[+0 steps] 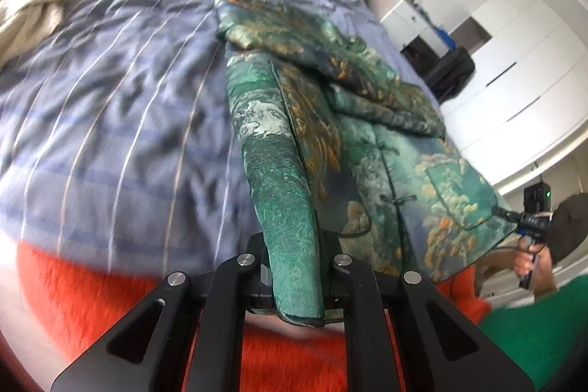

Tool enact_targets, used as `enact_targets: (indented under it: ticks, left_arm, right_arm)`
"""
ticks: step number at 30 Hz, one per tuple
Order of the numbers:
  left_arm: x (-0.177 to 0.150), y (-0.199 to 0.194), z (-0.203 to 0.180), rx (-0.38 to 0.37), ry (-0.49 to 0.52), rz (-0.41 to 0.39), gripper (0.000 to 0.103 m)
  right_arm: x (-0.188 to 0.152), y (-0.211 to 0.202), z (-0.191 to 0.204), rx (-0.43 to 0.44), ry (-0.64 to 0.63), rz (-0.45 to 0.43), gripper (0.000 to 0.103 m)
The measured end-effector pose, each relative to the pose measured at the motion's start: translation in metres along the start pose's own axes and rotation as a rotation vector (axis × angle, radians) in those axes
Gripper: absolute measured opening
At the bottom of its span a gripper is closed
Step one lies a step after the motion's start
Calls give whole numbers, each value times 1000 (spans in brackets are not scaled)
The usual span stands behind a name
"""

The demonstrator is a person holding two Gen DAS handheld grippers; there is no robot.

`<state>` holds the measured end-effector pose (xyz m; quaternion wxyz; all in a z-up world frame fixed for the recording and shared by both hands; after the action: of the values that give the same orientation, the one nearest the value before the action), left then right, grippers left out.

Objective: Fold large clothes

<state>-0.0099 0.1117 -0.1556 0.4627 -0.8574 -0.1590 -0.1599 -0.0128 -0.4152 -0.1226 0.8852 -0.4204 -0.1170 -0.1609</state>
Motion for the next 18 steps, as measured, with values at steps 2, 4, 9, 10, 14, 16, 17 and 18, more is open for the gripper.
enact_targets:
  ticks: [2,4,9,10,14,16,17,18]
  left_arm:
    - [-8,-11,1,-14,-7,24,9]
    - [-8,-24,0,-41,-19,12,9]
    - [79,-52,-11,-165,-55,-187,9]
    - [95,-51,-11,-171,-56,-209,9]
    - [191,-11,-12,-130,-29,-302,9]
    - [224,18,-2,-88,-46,-302,9]
    - [239,36,4,-59,-61,-297,9]
    - [252,54,10,-31,-71,-285,9]
  right_arm:
    - [-14,-4,7,17,20,39,13]
    - [-25,-11,17,36,23,67,13]
    - [23,-30,39,128,41,-19,13]
    - [38,-29,40,135,34,-43,13]
    - [137,-13,22,137,36,-193,12]
    - [175,2,2,141,79,-236,12]
    - [198,16,-15,125,114,-262,12]
    - [208,24,-25,112,138,-275,12]
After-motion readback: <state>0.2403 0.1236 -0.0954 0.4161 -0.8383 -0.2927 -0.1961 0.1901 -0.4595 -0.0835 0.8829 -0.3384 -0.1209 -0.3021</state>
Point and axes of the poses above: each gripper's, at about its wrist camera, not at the fingertips, and y roughly the way its jaws point, z to its left, x to its top, the point moved 8 cm from there along y, roughly the way its jaws point
